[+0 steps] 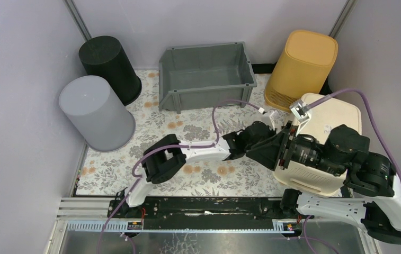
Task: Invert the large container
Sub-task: Move the container to the center of the board.
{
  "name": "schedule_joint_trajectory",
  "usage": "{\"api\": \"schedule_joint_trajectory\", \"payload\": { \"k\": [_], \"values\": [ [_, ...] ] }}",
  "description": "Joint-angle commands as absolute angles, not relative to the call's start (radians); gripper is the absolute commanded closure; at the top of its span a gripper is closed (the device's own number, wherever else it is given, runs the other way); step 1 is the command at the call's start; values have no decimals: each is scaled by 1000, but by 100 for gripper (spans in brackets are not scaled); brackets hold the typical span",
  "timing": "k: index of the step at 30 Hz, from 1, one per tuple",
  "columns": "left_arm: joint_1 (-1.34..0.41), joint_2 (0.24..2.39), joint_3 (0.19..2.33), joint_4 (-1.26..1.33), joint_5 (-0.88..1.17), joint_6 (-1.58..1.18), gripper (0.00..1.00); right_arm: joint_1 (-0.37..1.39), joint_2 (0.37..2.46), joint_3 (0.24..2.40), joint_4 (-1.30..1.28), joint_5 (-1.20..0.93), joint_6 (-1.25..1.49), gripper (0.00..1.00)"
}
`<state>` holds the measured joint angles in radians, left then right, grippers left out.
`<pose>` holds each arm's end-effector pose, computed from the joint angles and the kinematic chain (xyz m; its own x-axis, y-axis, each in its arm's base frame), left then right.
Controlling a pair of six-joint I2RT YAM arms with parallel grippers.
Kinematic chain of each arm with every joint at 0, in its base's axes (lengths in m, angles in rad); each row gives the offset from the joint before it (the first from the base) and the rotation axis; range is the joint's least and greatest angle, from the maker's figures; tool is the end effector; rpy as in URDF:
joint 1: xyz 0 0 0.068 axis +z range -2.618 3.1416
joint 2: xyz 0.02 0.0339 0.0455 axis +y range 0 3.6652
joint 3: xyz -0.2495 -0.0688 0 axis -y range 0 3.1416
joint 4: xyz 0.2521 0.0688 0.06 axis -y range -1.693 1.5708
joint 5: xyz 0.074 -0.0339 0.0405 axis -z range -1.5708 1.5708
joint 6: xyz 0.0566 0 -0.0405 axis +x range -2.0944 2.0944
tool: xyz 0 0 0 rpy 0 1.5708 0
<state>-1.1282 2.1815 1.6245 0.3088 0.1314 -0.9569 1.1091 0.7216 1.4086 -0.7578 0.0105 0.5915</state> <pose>0.2224 -0.4865 0.2036 -0.8374 -0.1254 -0.5321 0.4614 0.3599 -0.8109 0.0539 0.1070 0.4754 -0.5228 0.2010 -0.8284 -0.7217 0.4129 0.5556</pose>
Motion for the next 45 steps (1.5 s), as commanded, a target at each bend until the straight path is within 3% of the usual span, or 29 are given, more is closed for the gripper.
{"api": "schedule_joint_trajectory", "payload": {
  "k": [1, 8, 17, 23, 40, 45],
  "values": [
    [-1074, 2137, 1472, 155, 78, -832, 0, 1112, 753, 1415, -709, 14, 580, 47],
    [-1070, 1979, 1370, 182, 123, -779, 0, 1113, 808, 1446, -709, -2, 566, 32],
    [-1054, 1929, 1273, 264, 163, -766, 0, 1112, 793, 1421, -704, 0, 589, 29],
    [-1015, 1982, 1176, 720, 470, -861, 0, 1113, 802, 1407, -697, -22, 591, 27],
    [-1007, 1942, 1045, 1348, 665, -1033, 0, 1112, 714, 1397, -663, -43, 595, 17],
    [-1028, 1860, 985, 1175, 639, -978, 0, 1113, 678, 1402, -678, -26, 601, 17]
  ]
}}
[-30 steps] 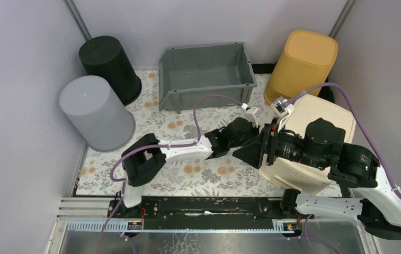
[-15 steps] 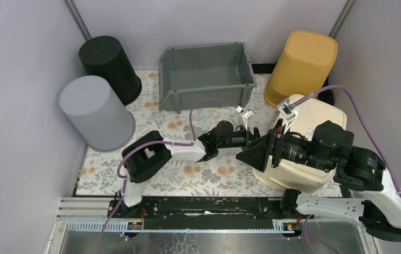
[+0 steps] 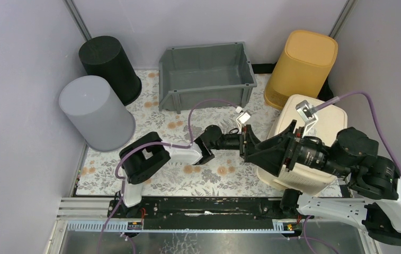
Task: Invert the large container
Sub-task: Move the container to the center of the board, then adjust the container at the center of the board.
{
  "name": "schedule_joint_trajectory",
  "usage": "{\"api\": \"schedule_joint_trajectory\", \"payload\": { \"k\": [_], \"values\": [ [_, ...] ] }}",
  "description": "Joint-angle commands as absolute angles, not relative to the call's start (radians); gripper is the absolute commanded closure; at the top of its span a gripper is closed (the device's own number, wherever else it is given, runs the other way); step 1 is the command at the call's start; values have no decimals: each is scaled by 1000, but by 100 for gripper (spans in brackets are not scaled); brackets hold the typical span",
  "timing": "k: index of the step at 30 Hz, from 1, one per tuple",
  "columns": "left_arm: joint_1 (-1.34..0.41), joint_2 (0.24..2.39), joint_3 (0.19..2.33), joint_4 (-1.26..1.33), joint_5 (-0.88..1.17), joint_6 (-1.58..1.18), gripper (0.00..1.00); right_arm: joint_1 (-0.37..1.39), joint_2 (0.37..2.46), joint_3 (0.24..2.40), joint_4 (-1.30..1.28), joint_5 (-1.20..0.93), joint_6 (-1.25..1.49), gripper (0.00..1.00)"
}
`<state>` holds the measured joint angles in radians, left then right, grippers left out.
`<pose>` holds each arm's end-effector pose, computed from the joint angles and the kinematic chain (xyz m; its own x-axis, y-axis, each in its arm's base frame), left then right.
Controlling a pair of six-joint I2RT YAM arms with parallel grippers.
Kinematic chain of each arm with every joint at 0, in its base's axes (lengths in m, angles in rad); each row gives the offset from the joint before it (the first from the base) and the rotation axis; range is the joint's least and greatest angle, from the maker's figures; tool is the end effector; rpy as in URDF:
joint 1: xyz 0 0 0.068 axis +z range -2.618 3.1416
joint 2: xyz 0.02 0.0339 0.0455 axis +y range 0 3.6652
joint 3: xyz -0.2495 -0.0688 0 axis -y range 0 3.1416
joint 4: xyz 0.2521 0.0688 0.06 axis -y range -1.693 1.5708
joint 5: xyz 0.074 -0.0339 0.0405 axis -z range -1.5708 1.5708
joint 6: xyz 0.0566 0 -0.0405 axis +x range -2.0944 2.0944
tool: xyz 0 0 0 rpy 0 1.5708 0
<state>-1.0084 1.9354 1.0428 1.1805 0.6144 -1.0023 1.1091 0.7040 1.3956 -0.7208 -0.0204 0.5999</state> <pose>0.2012 -0.3805 0.2221 -0.7494 -0.1024 -0.6541 0.6584 -0.2196 -0.7199 0.0508 0.1046 0.4782 -0.5212 0.2196 -0.8247 -0.7390 0.3673 0.5648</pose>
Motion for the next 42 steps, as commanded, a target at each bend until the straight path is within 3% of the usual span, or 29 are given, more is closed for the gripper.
{"api": "schedule_joint_trajectory", "payload": {
  "k": [1, 9, 16, 23, 42],
  "values": [
    [-1042, 1826, 969, 1099, 621, -933, 0, 1113, 674, 1405, -684, -23, 601, 17],
    [-1235, 1623, 972, 432, 369, -640, 0, 1113, 651, 1436, -703, 3, 601, 19],
    [-1346, 1784, 1153, 388, 379, -626, 0, 1114, 646, 1456, -706, 29, 614, 20],
    [-1347, 1936, 1440, 230, 353, -554, 1, 1113, 650, 1514, -722, 26, 626, 21],
    [-1309, 2233, 1815, 130, 376, -571, 1, 1112, 613, 1517, -729, 21, 625, 21]
  ]
}}
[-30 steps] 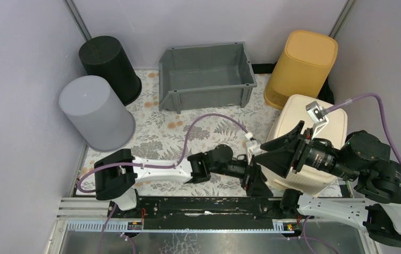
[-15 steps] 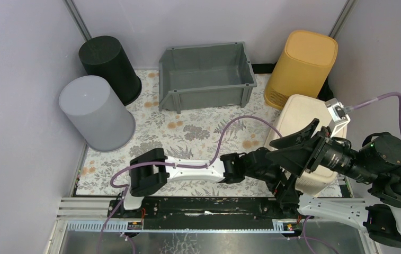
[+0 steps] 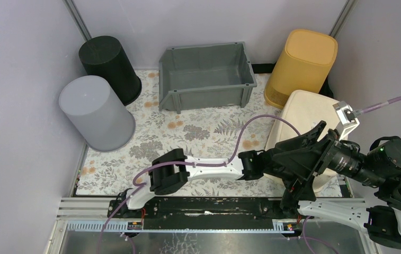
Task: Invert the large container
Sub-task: Adjust the container at the center of the board.
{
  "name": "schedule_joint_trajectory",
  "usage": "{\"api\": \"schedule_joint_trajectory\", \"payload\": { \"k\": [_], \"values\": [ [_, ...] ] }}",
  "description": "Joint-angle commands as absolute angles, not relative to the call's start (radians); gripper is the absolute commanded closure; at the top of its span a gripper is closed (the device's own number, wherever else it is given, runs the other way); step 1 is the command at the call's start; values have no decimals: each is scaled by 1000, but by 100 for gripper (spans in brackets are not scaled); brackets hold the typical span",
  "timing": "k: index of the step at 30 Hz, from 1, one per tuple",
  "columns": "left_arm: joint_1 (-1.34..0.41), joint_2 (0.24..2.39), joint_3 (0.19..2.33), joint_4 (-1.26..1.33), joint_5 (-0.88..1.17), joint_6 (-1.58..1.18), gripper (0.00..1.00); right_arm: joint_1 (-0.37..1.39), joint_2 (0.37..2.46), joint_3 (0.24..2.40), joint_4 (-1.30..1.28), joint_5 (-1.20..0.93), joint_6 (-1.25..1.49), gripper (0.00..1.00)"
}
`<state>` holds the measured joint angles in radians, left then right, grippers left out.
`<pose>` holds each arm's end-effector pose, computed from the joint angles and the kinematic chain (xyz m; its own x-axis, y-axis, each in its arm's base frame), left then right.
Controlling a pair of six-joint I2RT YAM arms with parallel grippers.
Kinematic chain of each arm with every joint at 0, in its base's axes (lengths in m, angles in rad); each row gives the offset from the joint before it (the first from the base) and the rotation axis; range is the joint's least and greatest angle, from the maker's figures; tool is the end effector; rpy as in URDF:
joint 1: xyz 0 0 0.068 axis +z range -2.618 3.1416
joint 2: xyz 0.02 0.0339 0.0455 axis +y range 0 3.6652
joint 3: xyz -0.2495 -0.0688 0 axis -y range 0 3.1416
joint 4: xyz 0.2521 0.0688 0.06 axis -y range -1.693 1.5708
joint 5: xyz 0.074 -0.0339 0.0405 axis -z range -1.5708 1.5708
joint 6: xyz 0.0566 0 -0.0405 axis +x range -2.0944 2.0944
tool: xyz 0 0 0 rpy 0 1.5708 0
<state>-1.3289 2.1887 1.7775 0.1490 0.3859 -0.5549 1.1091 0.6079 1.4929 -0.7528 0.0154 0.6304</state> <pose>0.1091 -0.5311 0.2383 -0.5726 0.2829 -0.7695 0.8058 0.0212 -0.5918 0.0266 0.0514 0.5063 -0.4762 0.3659 -0.7995 -0.7522 0.3013 0.5860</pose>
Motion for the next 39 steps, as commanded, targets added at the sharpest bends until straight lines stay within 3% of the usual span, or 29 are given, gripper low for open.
{"api": "schedule_joint_trajectory", "payload": {
  "k": [1, 18, 25, 39],
  "values": [
    [-1305, 2242, 1820, 136, 373, -579, 1, 1113, 616, 1517, -729, 20, 624, 21],
    [-1183, 2303, 1804, 406, 395, -679, 0, 1112, 665, 1476, -695, -10, 639, 21],
    [-1198, 2164, 1629, 568, 472, -701, 0, 1112, 697, 1478, -675, -38, 641, 21],
    [-1255, 1959, 1437, 561, 421, -627, 0, 1113, 725, 1476, -614, -140, 640, 21]
  ]
}}
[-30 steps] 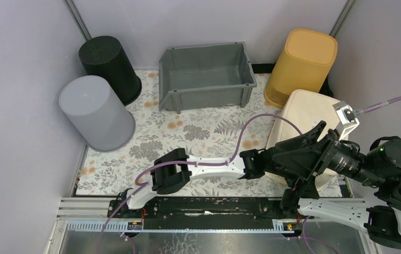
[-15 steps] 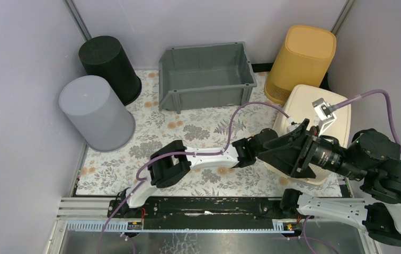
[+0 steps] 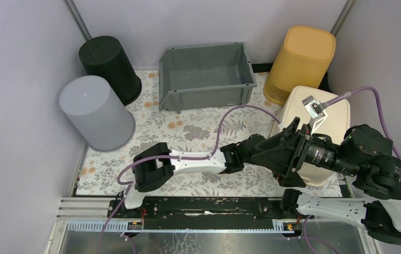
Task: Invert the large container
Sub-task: Adjust the container at the center of the board.
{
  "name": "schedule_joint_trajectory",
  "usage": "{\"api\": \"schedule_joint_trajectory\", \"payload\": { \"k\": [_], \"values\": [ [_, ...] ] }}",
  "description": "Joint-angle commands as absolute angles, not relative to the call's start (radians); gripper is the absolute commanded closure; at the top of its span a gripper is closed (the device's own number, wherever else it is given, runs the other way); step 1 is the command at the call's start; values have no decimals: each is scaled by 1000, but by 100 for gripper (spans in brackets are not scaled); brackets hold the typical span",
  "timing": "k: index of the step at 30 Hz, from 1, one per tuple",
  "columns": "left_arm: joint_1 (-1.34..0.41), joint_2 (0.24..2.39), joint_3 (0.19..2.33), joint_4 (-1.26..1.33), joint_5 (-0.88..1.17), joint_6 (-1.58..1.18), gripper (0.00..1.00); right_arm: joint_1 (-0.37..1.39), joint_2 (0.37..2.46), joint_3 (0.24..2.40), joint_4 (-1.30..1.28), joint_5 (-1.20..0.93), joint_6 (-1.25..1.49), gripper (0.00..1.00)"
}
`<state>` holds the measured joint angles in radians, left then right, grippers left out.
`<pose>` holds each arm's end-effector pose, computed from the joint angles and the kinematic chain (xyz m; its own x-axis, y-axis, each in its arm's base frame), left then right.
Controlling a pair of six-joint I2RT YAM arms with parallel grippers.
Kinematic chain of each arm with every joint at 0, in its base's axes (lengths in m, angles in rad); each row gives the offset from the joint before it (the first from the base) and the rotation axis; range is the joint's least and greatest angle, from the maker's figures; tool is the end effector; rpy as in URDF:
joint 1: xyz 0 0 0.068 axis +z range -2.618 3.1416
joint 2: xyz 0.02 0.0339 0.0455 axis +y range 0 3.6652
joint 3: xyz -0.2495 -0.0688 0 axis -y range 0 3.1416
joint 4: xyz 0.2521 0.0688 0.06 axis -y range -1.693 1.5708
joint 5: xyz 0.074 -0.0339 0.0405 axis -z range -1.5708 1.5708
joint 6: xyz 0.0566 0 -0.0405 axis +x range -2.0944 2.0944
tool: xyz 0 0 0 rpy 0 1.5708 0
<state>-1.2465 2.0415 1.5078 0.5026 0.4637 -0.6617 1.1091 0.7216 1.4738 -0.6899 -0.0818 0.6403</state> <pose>0.1370 -0.4870 0.2554 -0.6163 0.1085 -0.7800 0.7752 -0.0914 -0.6251 0.0430 0.0969 0.5025 -0.5326 0.2663 -0.8034 -0.7613 0.2642 0.5922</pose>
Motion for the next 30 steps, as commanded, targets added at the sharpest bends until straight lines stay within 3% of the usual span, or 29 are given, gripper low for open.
{"api": "schedule_joint_trajectory", "payload": {
  "k": [1, 9, 16, 23, 30],
  "values": [
    [-1258, 1937, 1396, 561, 404, -624, 0, 1112, 723, 1475, -612, -142, 640, 21],
    [-1265, 1707, 1172, 475, 241, -602, 0, 1112, 705, 1444, -521, -206, 630, 19],
    [-1264, 1400, 984, 217, 16, -616, 0, 1112, 767, 1511, -557, -142, 591, 17],
    [-1264, 1008, 776, -47, -245, -768, 0, 1113, 939, 1641, -602, -34, 503, 15],
    [-1263, 847, 690, -184, -319, -852, 0, 1111, 1242, 1848, -640, 93, 364, 15]
  ]
}}
